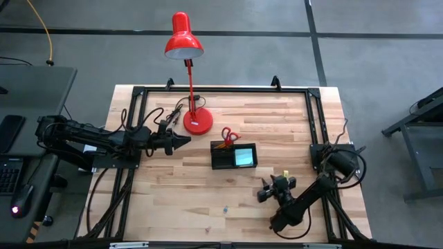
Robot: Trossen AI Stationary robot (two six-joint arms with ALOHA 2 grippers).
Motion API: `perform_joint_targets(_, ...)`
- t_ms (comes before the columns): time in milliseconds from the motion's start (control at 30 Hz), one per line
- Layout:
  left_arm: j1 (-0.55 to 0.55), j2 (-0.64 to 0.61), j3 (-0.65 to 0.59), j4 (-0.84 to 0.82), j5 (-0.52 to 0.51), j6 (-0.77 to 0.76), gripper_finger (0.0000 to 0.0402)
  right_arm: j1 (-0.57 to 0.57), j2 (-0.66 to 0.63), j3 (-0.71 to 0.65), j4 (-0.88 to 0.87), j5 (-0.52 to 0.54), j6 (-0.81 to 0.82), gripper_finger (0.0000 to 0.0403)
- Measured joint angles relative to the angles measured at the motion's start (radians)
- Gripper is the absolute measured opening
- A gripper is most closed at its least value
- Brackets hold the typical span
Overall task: Pick and place office supplies into organizer
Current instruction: Put the yellow eraser into the black desk organizer
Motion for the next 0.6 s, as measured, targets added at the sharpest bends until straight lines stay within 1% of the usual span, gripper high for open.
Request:
perform_joint_targets(67, 0.0, 0.0, 0.0, -0.003, 0.0, 0.0, 0.0088, 0.0, -0.002, 0.011, -0.003, -0.018, -0.025, 0.0197)
perform_joint_targets(167, 0.0, 0.0, 0.0, -0.005, 0.0, 0.001, 0.0088, 0.0, -0.002, 0.01, -0.036, -0.096, -0.043, 0.0195)
perform_joint_targets(267, 0.0, 0.0, 0.0, -0.02, 0.0, 0.002, 0.0088, 0.022, -0.002, 0.01, -0.135, -0.161, 0.031, 0.0195)
perform_joint_targets(333, 0.0, 0.0, 0.0, -0.027, 0.007, 0.003, 0.0088, 0.055, -0.002, 0.008, -0.196, -0.169, 0.133, 0.0195)
perform_joint_targets(367, 0.0, 0.0, 0.0, -0.03, 0.016, 0.003, 0.0088, 0.066, -0.002, 0.006, -0.211, -0.172, 0.149, 0.0195)
perform_joint_targets(467, 0.0, 0.0, 0.0, -0.056, 0.053, 0.003, 0.0088, 0.063, 0.0, 0.004, -0.224, -0.202, 0.139, 0.0195)
perform_joint_targets(600, 0.0, 0.0, 0.0, -0.085, 0.056, 0.003, 0.0088, 0.067, 0.013, -0.022, -0.242, -0.223, 0.148, 0.0194)
